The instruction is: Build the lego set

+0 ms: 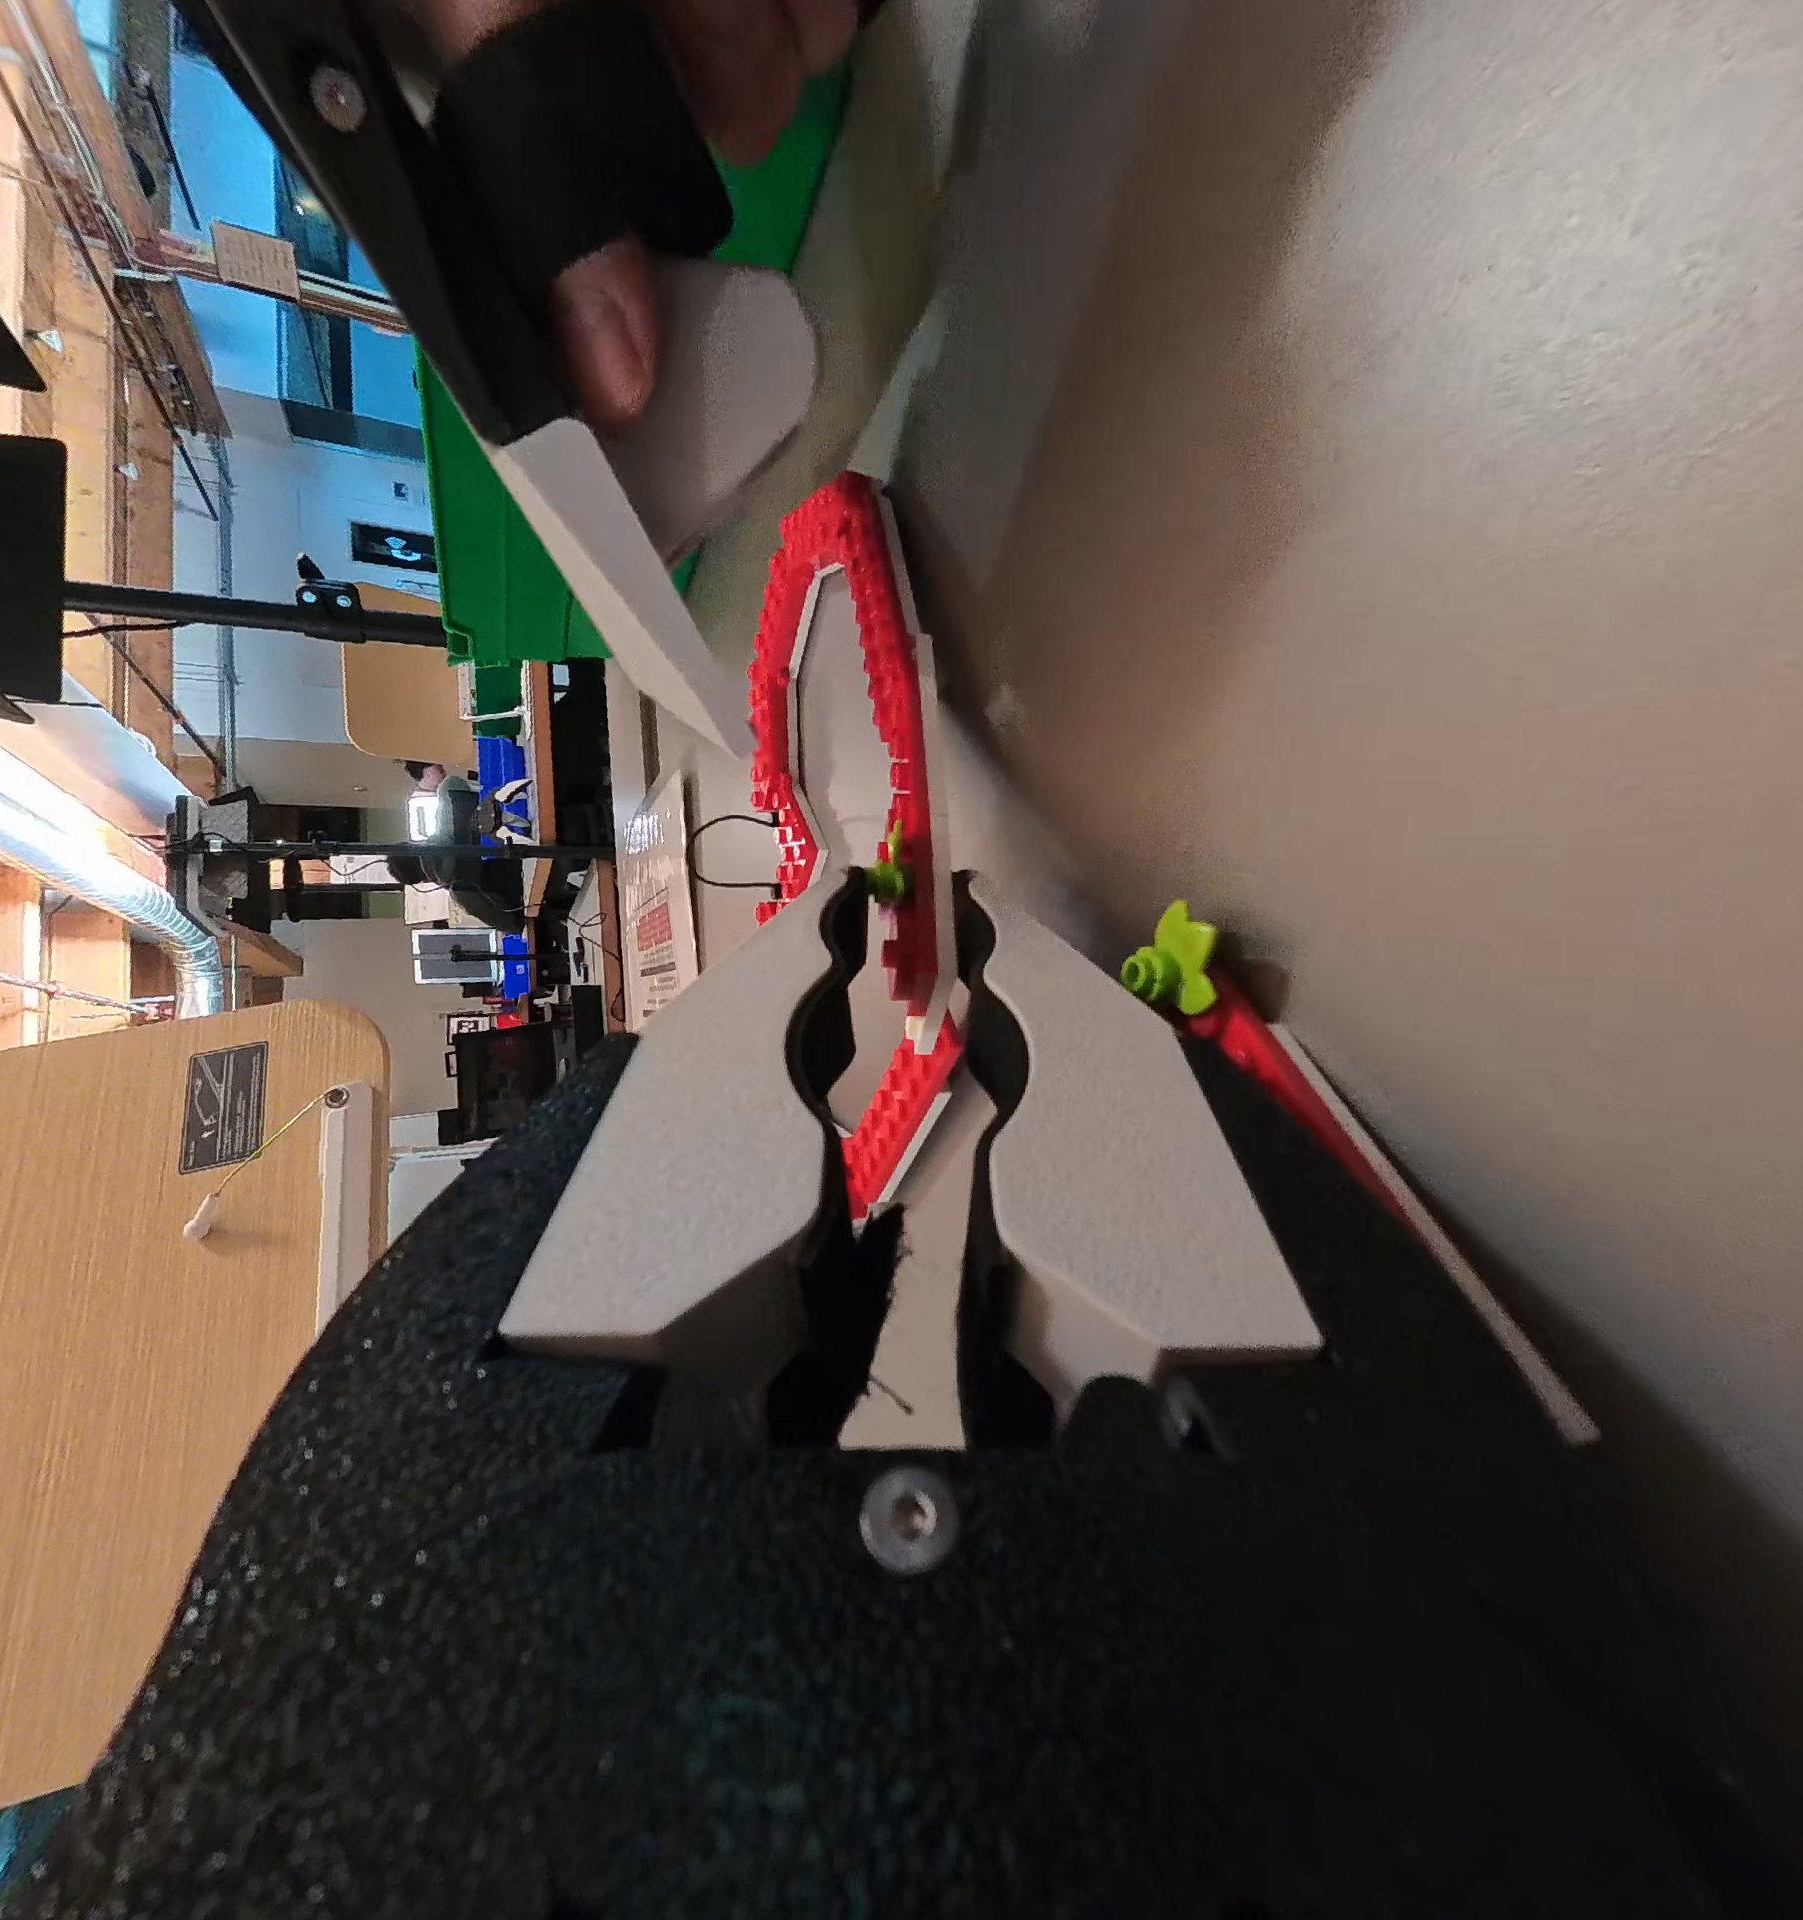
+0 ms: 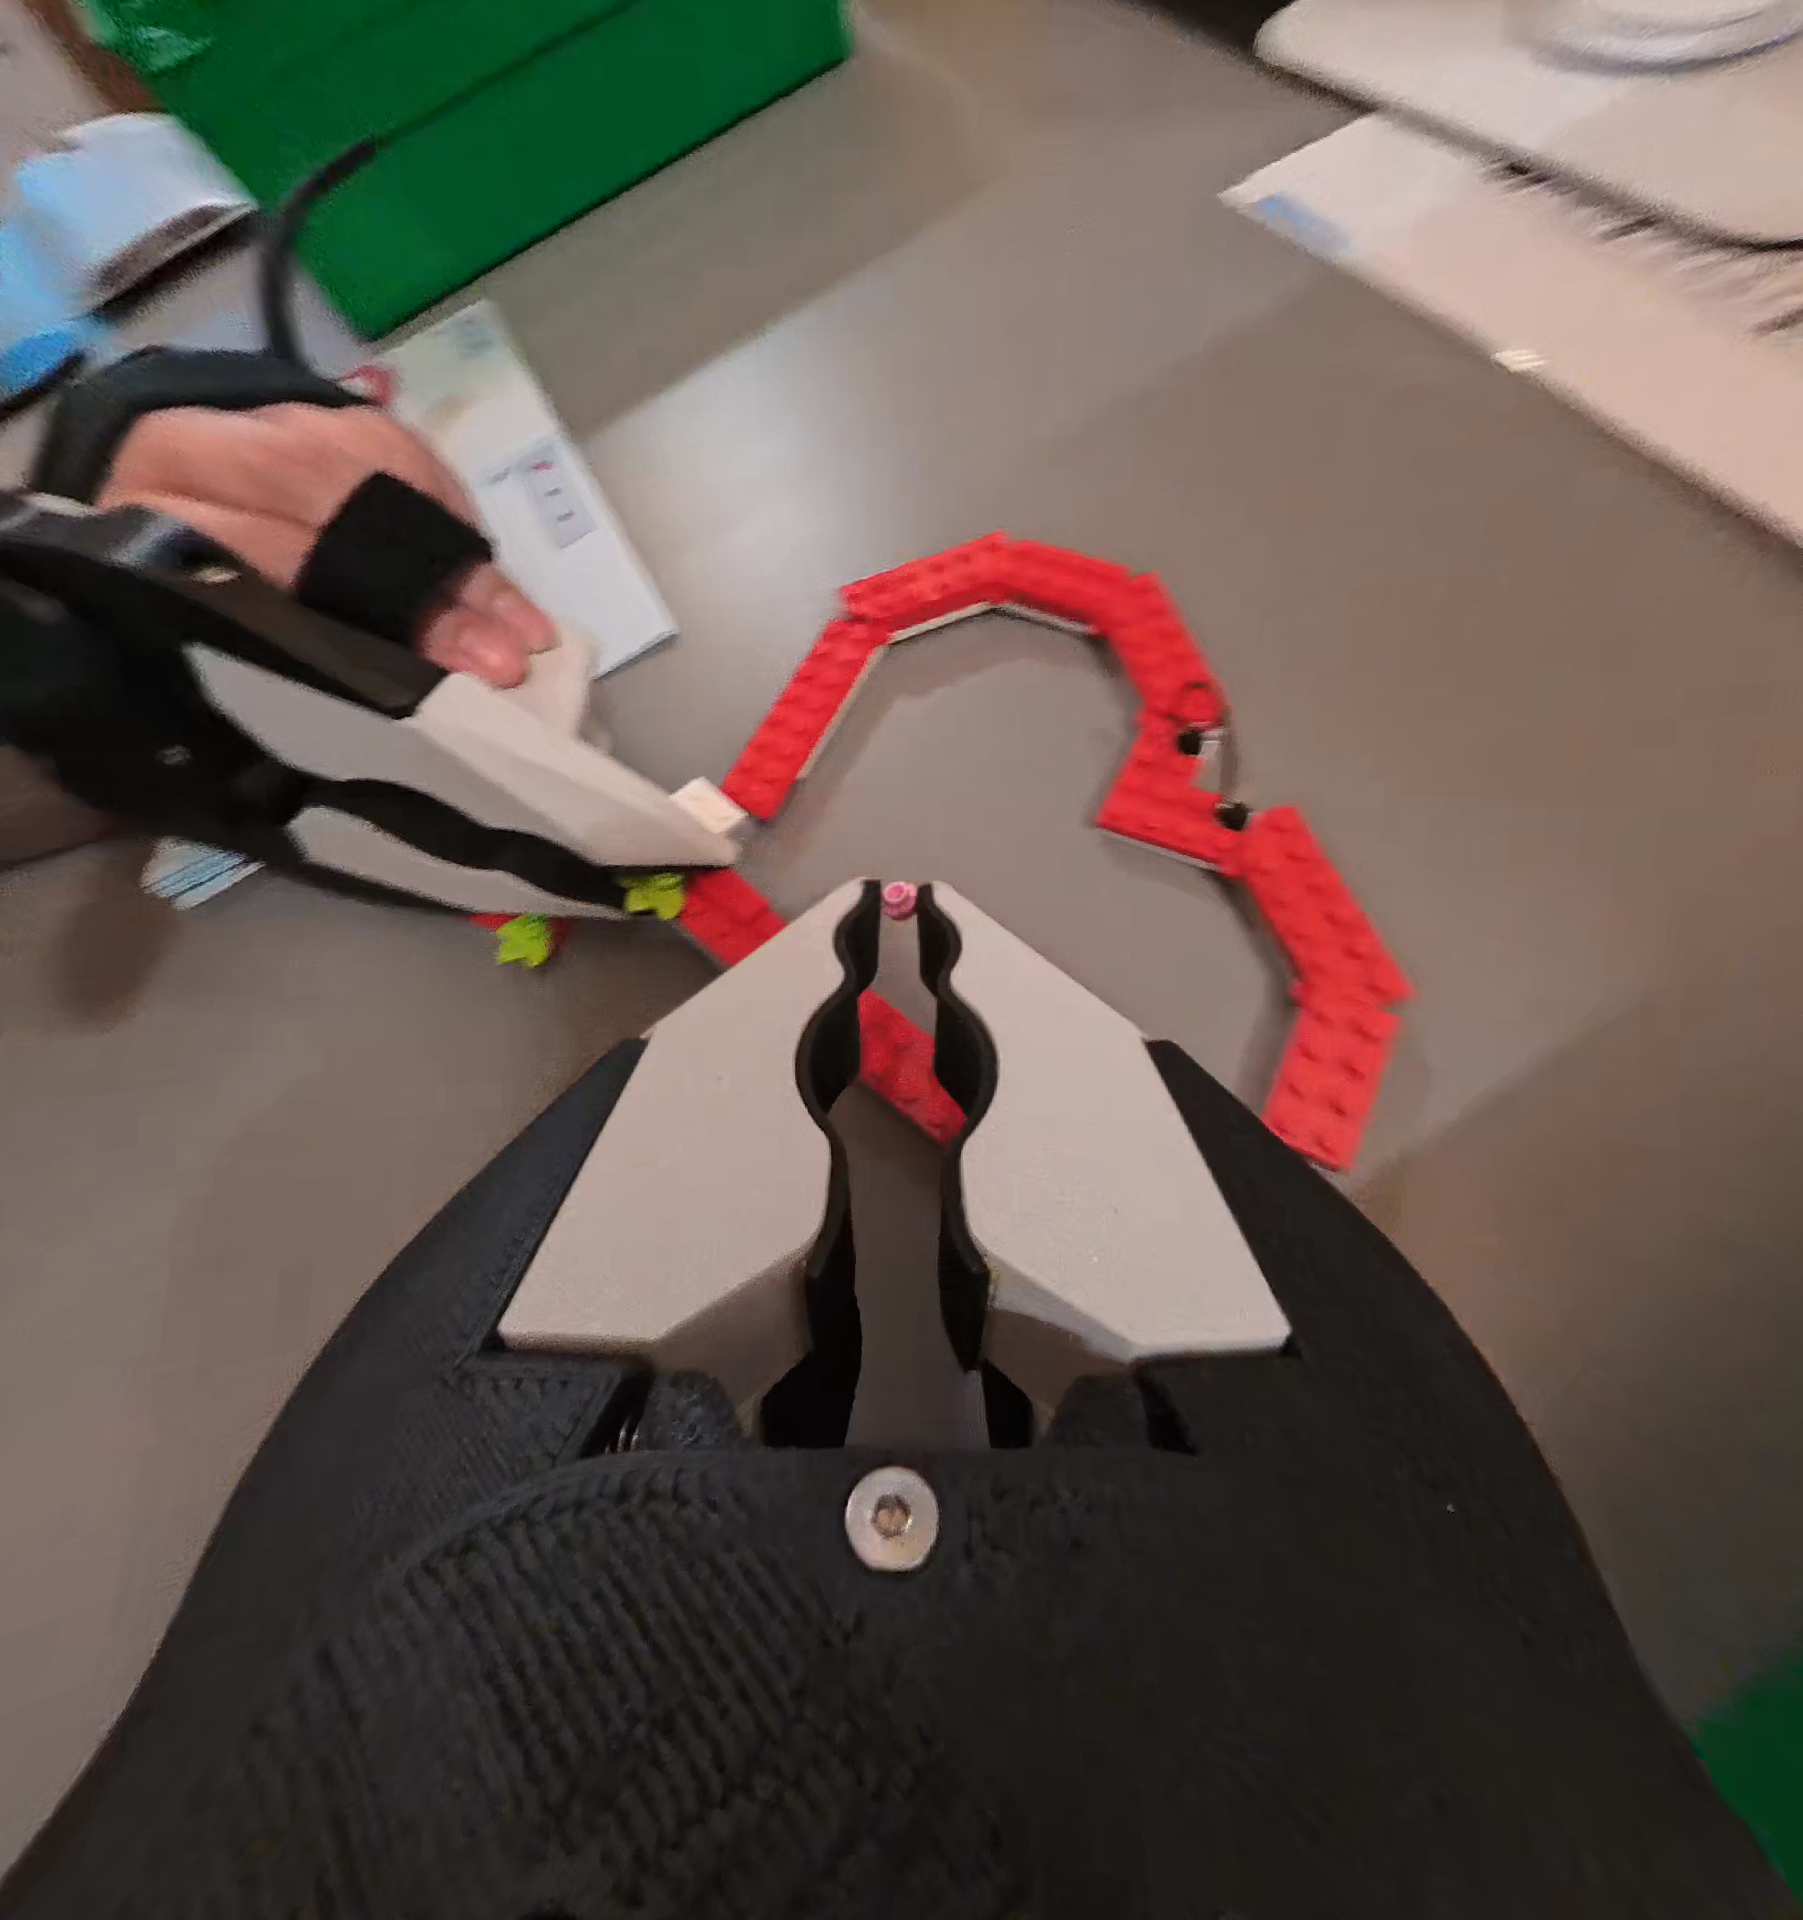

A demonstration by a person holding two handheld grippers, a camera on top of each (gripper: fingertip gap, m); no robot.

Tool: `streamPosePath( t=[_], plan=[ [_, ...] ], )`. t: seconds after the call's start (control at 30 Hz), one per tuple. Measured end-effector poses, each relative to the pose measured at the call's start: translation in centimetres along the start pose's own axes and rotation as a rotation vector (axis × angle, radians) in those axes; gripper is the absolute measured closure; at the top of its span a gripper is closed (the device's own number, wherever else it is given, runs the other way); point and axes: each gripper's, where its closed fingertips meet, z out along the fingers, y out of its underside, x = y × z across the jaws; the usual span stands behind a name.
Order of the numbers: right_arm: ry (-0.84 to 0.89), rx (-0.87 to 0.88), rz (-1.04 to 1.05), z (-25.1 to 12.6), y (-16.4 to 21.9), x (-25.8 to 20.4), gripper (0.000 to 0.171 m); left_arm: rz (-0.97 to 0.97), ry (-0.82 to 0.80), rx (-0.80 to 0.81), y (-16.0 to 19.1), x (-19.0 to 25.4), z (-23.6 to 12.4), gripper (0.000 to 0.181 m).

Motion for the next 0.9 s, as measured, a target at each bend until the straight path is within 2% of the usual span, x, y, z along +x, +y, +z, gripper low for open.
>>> streamPosePath(
  t=[0.1, 0.33, 0.57, 0.7, 0.8, 0.9],
  plan=[
    [0.134, 0.048, -0.015, -0.3, 0.2, 0.7, 0.166, 0.006, 0.008, 0.0, -0.2, 0.0, 0.0, 0.168],
    [0.423, 0.027, -0.147, -0.7, 1.7, 2.6, 0.166, -0.007, 0.06, -0.02, -0.7, -0.1, -0.3, 0.168],
    [0.527, -0.066, -0.238, -0.5, 2.7, 3.5, 0.166, -0.027, 0.187, -0.055, -0.8, 0.0, -0.6, 0.169],
    [0.52, -0.018, -0.276, -0.7, 2.0, 2.9, 0.166, -0.019, 0.218, -0.05, -0.9, -0.4, -0.8, 0.169],
    [0.442, 0.066, -0.278, -1.3, 1.1, 1.6, 0.166, 0.027, 0.136, -0.026, -1.1, -1.5, -1.6, 0.169],
    [0.286, 0.155, -0.277, -2.2, 0.2, -0.7, 0.166, 0.076, 0.0, 0.039, -1.7, -2.7, -3.1, 0.169]
  ],
)
